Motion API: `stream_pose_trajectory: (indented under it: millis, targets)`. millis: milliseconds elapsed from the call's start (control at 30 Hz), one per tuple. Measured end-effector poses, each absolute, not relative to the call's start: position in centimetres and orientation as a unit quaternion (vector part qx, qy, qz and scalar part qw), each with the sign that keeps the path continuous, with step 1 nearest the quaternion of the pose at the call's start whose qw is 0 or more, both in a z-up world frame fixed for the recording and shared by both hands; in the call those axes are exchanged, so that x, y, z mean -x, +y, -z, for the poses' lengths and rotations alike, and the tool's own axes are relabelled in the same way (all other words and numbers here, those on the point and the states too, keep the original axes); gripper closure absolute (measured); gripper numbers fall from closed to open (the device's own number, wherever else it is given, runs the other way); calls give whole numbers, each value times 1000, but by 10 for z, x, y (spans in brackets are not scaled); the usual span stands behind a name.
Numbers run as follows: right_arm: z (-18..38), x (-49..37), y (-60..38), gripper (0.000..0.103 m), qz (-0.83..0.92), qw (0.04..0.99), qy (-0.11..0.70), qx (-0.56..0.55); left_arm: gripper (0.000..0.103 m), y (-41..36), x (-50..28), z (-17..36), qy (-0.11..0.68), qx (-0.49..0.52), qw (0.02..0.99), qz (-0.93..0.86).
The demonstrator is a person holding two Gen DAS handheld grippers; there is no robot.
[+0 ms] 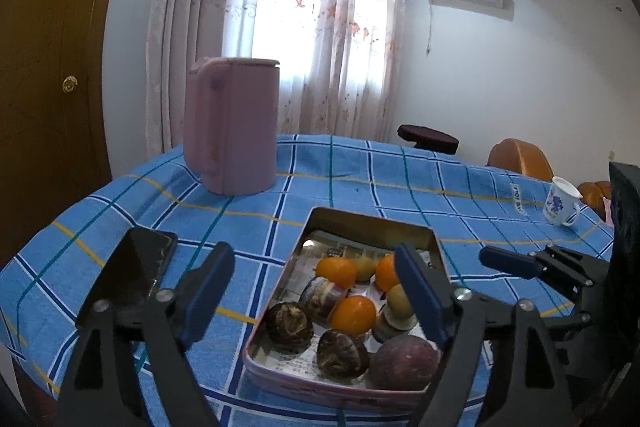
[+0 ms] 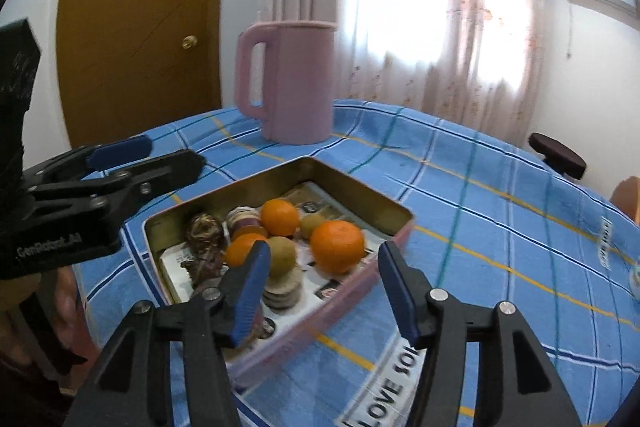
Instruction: Organize fruits
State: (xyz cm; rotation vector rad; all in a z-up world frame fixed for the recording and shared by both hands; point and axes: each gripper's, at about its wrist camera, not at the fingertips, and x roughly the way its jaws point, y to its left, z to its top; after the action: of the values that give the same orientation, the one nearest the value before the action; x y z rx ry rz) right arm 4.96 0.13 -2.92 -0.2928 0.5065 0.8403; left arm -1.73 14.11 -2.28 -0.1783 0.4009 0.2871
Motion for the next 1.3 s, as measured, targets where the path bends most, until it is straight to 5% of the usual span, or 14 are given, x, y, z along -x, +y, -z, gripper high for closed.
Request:
stream_pose_trajectory:
  millis: [1300]
  targets:
    - [3, -36, -47, 37, -362, 902, 215, 91, 10, 110, 25, 13, 192, 59, 972, -119]
